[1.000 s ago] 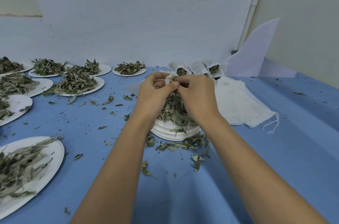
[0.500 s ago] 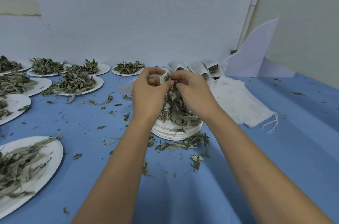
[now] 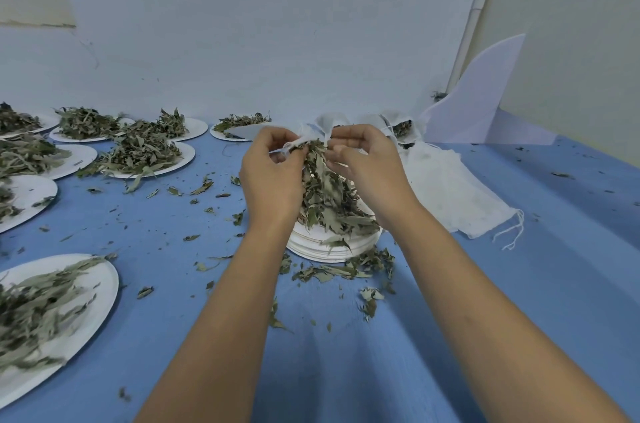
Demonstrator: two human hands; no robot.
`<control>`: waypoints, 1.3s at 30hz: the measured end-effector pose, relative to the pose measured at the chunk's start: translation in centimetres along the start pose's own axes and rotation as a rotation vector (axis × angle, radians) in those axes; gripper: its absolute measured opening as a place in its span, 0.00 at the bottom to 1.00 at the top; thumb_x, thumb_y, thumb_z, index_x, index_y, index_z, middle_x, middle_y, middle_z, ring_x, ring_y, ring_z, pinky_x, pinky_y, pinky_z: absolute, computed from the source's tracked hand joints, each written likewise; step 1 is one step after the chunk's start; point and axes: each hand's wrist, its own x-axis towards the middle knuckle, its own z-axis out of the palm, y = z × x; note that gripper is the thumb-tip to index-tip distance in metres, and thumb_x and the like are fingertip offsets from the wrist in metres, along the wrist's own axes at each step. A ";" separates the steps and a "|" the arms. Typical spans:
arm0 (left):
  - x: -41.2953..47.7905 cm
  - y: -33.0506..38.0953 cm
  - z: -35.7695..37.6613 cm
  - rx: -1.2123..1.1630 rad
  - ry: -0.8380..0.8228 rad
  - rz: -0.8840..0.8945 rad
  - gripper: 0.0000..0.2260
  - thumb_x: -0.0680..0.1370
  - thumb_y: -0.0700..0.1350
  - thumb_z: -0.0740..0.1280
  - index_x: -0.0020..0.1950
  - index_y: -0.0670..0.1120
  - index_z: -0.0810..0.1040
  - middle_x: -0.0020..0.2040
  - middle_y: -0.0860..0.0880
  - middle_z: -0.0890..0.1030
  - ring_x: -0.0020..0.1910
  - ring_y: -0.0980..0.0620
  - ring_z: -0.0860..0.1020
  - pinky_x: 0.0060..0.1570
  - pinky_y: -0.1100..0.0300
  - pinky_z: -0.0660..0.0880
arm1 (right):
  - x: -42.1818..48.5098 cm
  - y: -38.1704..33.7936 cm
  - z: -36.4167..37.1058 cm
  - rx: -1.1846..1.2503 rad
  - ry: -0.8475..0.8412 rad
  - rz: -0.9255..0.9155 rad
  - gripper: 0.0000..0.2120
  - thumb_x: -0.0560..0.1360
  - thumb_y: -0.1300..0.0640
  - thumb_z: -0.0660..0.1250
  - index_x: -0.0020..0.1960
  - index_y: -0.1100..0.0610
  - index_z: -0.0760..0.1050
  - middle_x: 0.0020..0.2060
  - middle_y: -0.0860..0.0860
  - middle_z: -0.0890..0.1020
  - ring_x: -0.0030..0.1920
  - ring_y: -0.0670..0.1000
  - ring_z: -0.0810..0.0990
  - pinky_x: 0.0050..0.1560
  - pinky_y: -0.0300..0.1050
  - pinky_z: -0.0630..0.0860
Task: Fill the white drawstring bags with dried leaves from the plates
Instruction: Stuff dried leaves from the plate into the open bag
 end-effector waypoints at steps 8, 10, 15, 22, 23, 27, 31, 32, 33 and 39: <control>0.0 -0.1 0.3 -0.094 0.076 -0.039 0.12 0.74 0.37 0.70 0.40 0.54 0.73 0.39 0.57 0.77 0.37 0.57 0.76 0.41 0.62 0.77 | -0.4 -0.1 -0.4 -0.215 -0.049 -0.035 0.07 0.72 0.61 0.69 0.48 0.52 0.80 0.36 0.44 0.80 0.43 0.47 0.82 0.53 0.50 0.80; 0.0 -0.1 0.4 -0.111 0.092 -0.055 0.12 0.74 0.37 0.71 0.40 0.53 0.74 0.38 0.57 0.77 0.38 0.57 0.76 0.42 0.59 0.78 | -0.5 0.0 -0.5 -0.146 -0.085 -0.005 0.06 0.71 0.63 0.71 0.46 0.53 0.80 0.32 0.45 0.81 0.37 0.45 0.82 0.47 0.45 0.82; -0.2 0.0 0.5 -0.130 0.042 -0.080 0.09 0.73 0.39 0.72 0.40 0.52 0.76 0.38 0.56 0.79 0.39 0.57 0.79 0.45 0.54 0.80 | -0.5 0.0 -0.2 -0.129 -0.010 -0.075 0.05 0.70 0.62 0.74 0.43 0.53 0.83 0.34 0.48 0.84 0.36 0.44 0.82 0.44 0.39 0.81; -0.3 0.3 0.7 -0.298 -0.173 -0.185 0.06 0.74 0.40 0.71 0.45 0.50 0.77 0.44 0.53 0.81 0.44 0.57 0.81 0.47 0.61 0.78 | -0.3 0.3 -0.2 -0.123 0.123 -0.054 0.03 0.72 0.58 0.73 0.45 0.52 0.84 0.41 0.49 0.85 0.44 0.49 0.84 0.53 0.49 0.80; -0.3 0.2 0.8 -0.297 -0.185 -0.196 0.07 0.74 0.40 0.71 0.47 0.50 0.77 0.46 0.51 0.81 0.46 0.55 0.81 0.49 0.60 0.78 | -0.3 0.2 -0.2 -0.102 0.111 -0.051 0.04 0.73 0.59 0.71 0.45 0.52 0.84 0.41 0.50 0.85 0.44 0.49 0.84 0.52 0.48 0.80; 0.0 0.0 0.5 -0.330 -0.156 -0.196 0.12 0.71 0.37 0.74 0.48 0.50 0.75 0.47 0.50 0.80 0.47 0.50 0.82 0.51 0.57 0.79 | -0.7 -0.9 0.1 0.102 -0.025 -0.012 0.15 0.74 0.70 0.60 0.42 0.56 0.83 0.41 0.51 0.85 0.40 0.45 0.84 0.44 0.36 0.80; 0.2 0.0 0.0 -0.354 -0.082 -0.165 0.10 0.71 0.34 0.73 0.42 0.48 0.77 0.38 0.55 0.80 0.38 0.56 0.81 0.42 0.63 0.78 | -0.8 -1.3 -0.2 -0.002 0.074 -0.076 0.13 0.74 0.67 0.60 0.44 0.55 0.81 0.40 0.50 0.85 0.39 0.46 0.83 0.43 0.42 0.81; 0.3 0.0 0.0 -0.360 -0.075 -0.162 0.10 0.71 0.33 0.73 0.42 0.48 0.77 0.39 0.54 0.79 0.37 0.57 0.81 0.42 0.65 0.78 | -0.8 -1.2 -0.4 -0.078 0.151 -0.123 0.11 0.75 0.65 0.62 0.45 0.53 0.80 0.41 0.49 0.84 0.38 0.45 0.82 0.41 0.40 0.80; 0.4 0.1 -0.1 -0.359 -0.076 -0.159 0.10 0.71 0.33 0.73 0.42 0.47 0.77 0.40 0.53 0.79 0.36 0.57 0.81 0.41 0.65 0.78 | -0.7 -1.1 -0.6 -0.149 0.211 -0.167 0.08 0.75 0.62 0.63 0.47 0.51 0.79 0.41 0.47 0.82 0.37 0.45 0.81 0.40 0.38 0.78; 0.3 0.1 -0.3 -0.330 -0.190 -0.162 0.09 0.71 0.34 0.73 0.42 0.46 0.78 0.33 0.60 0.81 0.36 0.57 0.81 0.41 0.64 0.79 | -0.3 -0.6 -1.0 -0.369 0.090 -0.231 0.10 0.76 0.56 0.68 0.56 0.53 0.81 0.45 0.42 0.82 0.42 0.36 0.78 0.45 0.29 0.75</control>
